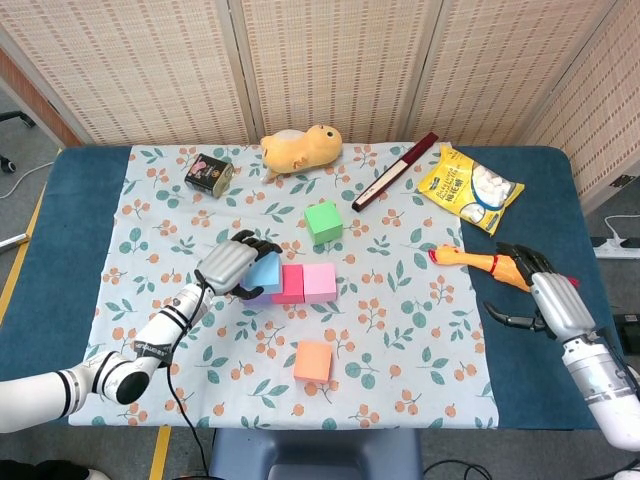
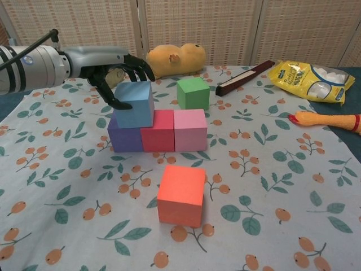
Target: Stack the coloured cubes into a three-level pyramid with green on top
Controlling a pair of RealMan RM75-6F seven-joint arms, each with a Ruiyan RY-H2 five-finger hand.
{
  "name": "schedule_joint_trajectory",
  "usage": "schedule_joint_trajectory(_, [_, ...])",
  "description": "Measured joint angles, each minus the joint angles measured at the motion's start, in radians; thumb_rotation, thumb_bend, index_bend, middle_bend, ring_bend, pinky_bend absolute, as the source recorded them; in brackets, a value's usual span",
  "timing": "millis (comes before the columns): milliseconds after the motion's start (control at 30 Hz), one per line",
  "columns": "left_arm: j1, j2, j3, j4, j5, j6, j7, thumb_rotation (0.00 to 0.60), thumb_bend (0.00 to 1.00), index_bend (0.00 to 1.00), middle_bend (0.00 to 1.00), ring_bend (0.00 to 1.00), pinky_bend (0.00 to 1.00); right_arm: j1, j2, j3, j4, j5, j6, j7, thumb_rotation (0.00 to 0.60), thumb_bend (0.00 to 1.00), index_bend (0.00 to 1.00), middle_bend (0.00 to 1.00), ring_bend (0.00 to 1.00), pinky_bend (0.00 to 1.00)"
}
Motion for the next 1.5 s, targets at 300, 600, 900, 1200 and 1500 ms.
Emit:
schedule_joint_trajectory(300, [-0.002,-0.004,-0.004,-0.002,-0.007,-0.005,0.003,0.600,0.30,0.22,0.23,0.22,0.11,0.000,0.000,0.004,-0.001,0.003,-0.001,-0.001,0.304,0.22,0.00,0.12,0.00,0.01])
schedule_joint_trajectory(600, [-0.005,-0.006,-0.006,-0.003,-0.013,-0.009,0.012,0.600,0.30,0.22,0.21,0.19,0.11,-0.002,0.000,0.004,0.003,0.005,-0.001,0.003,0.305,0.22,0.00,0.12,0.00,0.01])
schedule_joint_trajectory(900, [-0.012,-0.004,-0.005,-0.010,-0.033,-0.018,0.034,0.600,0.30,0.20,0.17,0.16,0.11,-0.005,0.002,0.005,0.002,0.004,0.002,0.006,0.304,0.22,0.00,0.12,0.00,0.01])
schedule_joint_trajectory(1200, [-0.001,0.010,-0.001,-0.041,-0.038,-0.005,0.037,0.600,0.31,0.02,0.00,0.00,0.10,-0.006,0.002,0.007,0.003,-0.002,0.005,0.011,0.305,0.22,0.00,0.12,0.00,0.00])
schedule_joint_trajectory(1500, [0.090,0.101,-0.014,-0.126,-0.023,0.099,-0.040,0.600,0.31,0.00,0.00,0.00,0.06,-0.005,0.009,-0.006,0.014,-0.040,-0.004,0.039,0.357,0.22,0.00,0.12,0.00,0.06])
